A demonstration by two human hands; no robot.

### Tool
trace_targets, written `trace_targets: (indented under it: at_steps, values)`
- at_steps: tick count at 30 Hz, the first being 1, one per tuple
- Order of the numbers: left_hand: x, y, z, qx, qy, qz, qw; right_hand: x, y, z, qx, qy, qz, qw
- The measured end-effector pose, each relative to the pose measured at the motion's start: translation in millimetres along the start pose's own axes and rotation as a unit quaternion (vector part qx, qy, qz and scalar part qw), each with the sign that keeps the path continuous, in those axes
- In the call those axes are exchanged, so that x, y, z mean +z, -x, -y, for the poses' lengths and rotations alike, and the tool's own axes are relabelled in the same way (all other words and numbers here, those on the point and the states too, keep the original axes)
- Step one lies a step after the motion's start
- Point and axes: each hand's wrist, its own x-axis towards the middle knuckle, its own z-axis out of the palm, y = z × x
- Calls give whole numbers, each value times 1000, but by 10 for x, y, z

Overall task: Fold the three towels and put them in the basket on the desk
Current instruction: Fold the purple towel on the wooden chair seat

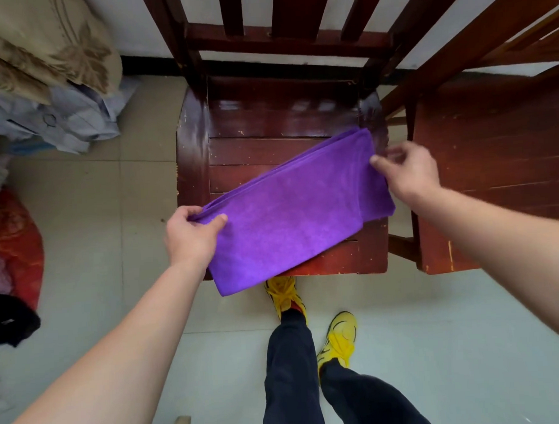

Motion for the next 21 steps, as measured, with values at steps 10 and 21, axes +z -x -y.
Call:
trace_targets:
  at_steps: [10,21]
  values:
    - [20,-281,-24,34,-77,-61,995,-27,348,-606,24,55,-10,998]
    - [250,523,198,170,-188,39,967,112,329,-812,118,-111,40,986]
